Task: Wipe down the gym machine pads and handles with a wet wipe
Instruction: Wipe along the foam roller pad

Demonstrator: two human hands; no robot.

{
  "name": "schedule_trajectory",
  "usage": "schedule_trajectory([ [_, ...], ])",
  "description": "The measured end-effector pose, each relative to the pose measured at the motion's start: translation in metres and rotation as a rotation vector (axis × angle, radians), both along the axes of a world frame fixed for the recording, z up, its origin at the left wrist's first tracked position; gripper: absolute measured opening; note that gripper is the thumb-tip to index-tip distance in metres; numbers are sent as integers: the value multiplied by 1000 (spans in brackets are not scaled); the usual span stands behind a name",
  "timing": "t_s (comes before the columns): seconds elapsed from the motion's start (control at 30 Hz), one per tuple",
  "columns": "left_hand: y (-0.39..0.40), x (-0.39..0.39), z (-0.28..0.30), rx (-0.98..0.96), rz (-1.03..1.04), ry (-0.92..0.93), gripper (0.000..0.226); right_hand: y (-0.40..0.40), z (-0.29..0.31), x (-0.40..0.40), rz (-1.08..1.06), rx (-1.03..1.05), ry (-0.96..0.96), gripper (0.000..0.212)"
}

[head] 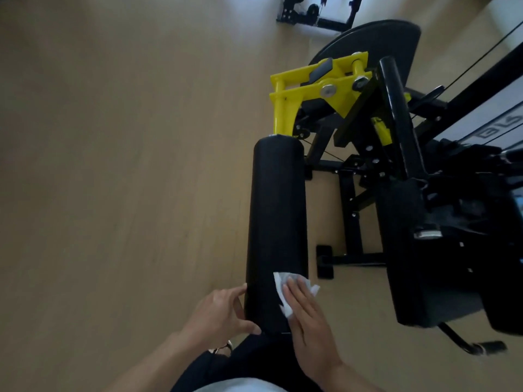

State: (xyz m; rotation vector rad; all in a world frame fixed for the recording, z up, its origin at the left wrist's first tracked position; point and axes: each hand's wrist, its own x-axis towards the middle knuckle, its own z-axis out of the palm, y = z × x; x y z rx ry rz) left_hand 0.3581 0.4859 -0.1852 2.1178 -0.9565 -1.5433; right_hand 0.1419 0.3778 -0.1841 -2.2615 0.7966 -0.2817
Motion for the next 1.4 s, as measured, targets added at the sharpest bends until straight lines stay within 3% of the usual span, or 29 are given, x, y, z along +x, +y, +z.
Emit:
schedule_trajectory([
  [0.2, -2, -2, 5, -4, 10, -29, 113, -42, 27, 71, -414, 445, 65, 56],
  [0.37, 0, -1, -4, 16, 8, 35, 125, -146, 18, 131, -369, 491, 42, 60],
  [0.5, 8, 8, -16, 110, -67, 65, 90, -157, 12, 144, -102, 227, 25, 53],
  [0.63, 17, 5, -24, 38, -116, 125, 45, -100, 11, 72, 450, -190, 64, 45],
  [0.73, 14, 2, -20, -44, -83, 155, 24, -61, 18, 19, 831, -311, 109, 49],
  [0.83, 9, 7, -16, -63, -71, 191, 22, -75, 19, 22, 1035, -352, 184, 55],
  [0.9, 6, 7, -12, -64, -75, 193, 26, -98, 22, 57, 989, -341, 193, 51],
  [1.0, 7, 5, -17, -46, -58, 176, 26, -151, 23, 130, 756, -418, 152, 40],
  [1.1, 12, -5, -22, 5, 5, 157, 4, -221, 24, 199, 407, -323, 229, 43],
  [1.2, 14, -15, -24, -35, 32, 28, 21, -261, 26, 235, 185, -245, 267, 44],
  [1.3, 14, -21, -15, -56, 62, -41, 21, -235, 31, 213, 219, -184, 200, 41],
  [1.4, 13, -20, -16, -111, 39, -143, 39, -159, 30, 134, 550, -234, 79, 38],
])
